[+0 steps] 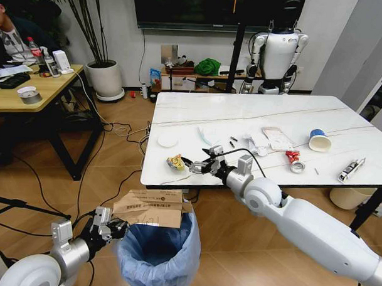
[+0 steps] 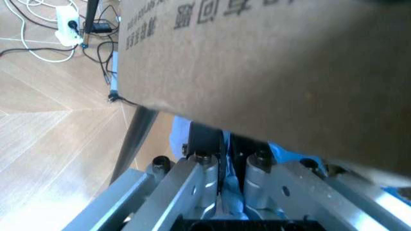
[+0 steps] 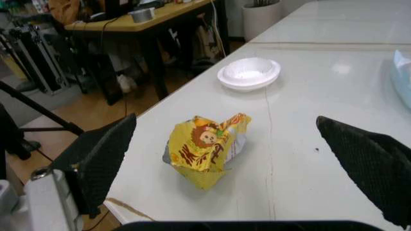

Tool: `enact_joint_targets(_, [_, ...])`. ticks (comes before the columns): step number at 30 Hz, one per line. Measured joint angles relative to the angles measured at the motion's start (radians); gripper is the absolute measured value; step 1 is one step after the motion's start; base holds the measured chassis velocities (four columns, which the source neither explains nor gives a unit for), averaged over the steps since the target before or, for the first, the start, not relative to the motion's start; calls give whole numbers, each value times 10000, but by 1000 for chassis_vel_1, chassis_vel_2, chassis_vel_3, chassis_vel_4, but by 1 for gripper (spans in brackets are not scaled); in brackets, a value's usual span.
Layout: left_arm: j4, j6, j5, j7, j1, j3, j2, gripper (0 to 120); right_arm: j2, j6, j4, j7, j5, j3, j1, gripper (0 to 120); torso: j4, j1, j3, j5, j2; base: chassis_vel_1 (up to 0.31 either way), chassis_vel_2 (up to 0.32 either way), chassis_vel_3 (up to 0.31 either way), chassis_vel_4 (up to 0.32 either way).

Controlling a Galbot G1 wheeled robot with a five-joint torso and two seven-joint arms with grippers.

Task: Pick up the trash bin and place the trash from the table into it.

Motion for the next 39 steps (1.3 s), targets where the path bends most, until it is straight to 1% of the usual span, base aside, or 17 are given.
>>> enact_joint_targets(4, [2,-4,-57,1,-90,-4,18,0,275,-8,-335,-7,91,-244,189,100,0,0,0,0,0,0,0,0,0])
enact_joint_targets(8, [33,-7,-156,0,-227,6,49,0,534,-5,-726,-46,117,-711,546,100,0,0,0,-1,0,0,0,0,0])
enact_joint_targets(14, [96,-8,-169,-2,-296,64,46,0,921,29,-1232,-81,122,-1043,782,100,-1,0,0,0,0,0,0,0,0])
enact_joint_targets(23, [102,-9,-245,-6,-338,45,67,0,1497,98,-2146,-253,76,-1344,1196,100,-1,0,0,-1,0,0,0,0,0])
enact_joint_targets(29, [110,-11,-247,-7,-351,44,58,0,1720,124,-2366,-329,79,-1501,1287,99,-1,0,0,-1,0,0,0,0,0])
enact_joint_targets(32, [117,-14,-253,-6,-378,45,66,0,1827,139,-2435,-343,96,-1569,1325,89,0,0,0,0,0,0,0,0,0])
enact_joint_targets(34, [117,-14,-255,-7,-381,47,67,0,1846,141,-2450,-344,97,-1592,1331,87,0,0,0,0,0,0,0,0,0])
enact_joint_targets(37, [118,-15,-260,-6,-383,48,68,0,1844,174,-2483,-356,86,-1669,1317,70,0,0,0,0,0,0,0,0,0])
enact_joint_targets(38, [118,-15,-260,-6,-378,46,64,0,1826,189,-2483,-359,84,-1670,1292,68,-1,0,0,0,0,0,0,0,0])
enact_joint_targets(39, [118,-15,-260,-6,-378,46,64,0,1826,189,-2483,-359,84,-1670,1292,68,-1,0,0,0,0,0,0,0,0])
